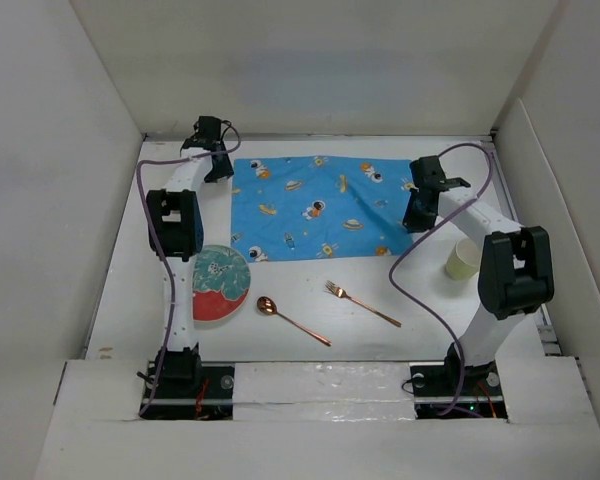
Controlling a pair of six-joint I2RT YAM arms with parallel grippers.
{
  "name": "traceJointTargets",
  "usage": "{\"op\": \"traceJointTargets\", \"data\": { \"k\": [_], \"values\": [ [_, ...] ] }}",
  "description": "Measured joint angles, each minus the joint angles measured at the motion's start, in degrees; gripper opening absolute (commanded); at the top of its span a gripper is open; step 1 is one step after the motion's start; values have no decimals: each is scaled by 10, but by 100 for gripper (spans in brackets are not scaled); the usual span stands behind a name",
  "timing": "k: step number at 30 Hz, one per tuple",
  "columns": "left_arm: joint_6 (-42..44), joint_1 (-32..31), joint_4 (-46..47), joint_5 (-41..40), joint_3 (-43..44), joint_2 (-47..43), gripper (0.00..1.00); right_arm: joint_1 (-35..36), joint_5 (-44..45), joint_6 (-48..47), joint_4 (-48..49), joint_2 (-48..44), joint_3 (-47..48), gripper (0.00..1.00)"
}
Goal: Set the dinner table for one person
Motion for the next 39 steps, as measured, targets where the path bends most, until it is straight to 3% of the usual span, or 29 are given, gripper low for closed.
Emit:
{"op": "traceJointTargets", "data": {
  "k": [1,2,4,5,8,11,12,13,14,15,21,26,29,33,36,39],
  "values": [
    [2,1,4,0,-23,-16,48,1,0,0,0,-3,-3,0],
    [2,0,0,0,-43,-30,51,1,0,0,-1,-4,-4,13],
    [3,-2,3,0,-91,-66,52,1,0,2,1,-4,-4,32],
    [4,-4,7,1,-122,-88,52,1,0,2,1,-4,-4,48],
    [7,-15,20,9,-231,-163,52,1,3,-2,0,-8,-2,62],
    [10,-23,25,14,-322,-227,52,2,11,-7,-5,-20,5,62],
    [11,-25,22,17,-336,-236,52,5,21,-13,-8,-37,16,52],
    [11,-27,21,18,-360,-256,52,7,26,-16,-8,-49,22,52],
    [12,-28,30,20,-377,-267,52,11,30,-18,-7,-63,25,15],
    [13,-27,31,22,-392,-279,52,17,31,-25,-5,-79,26,0],
    [21,-27,21,29,-459,-331,52,59,2,-23,31,-154,-24,0],
    [31,-34,5,33,-480,-333,52,98,-26,-11,39,-140,-66,30],
    [35,-44,-10,38,-488,-332,52,116,-44,-10,42,-130,-67,36],
    [40,-52,-21,53,-490,-332,52,137,-63,-7,57,-129,-67,36],
    [41,-56,-24,56,-494,-332,43,150,-74,-3,66,-124,-67,36],
    [43,-61,-26,45,-505,-332,26,157,-81,0,71,-118,-66,36]
  ]
}}
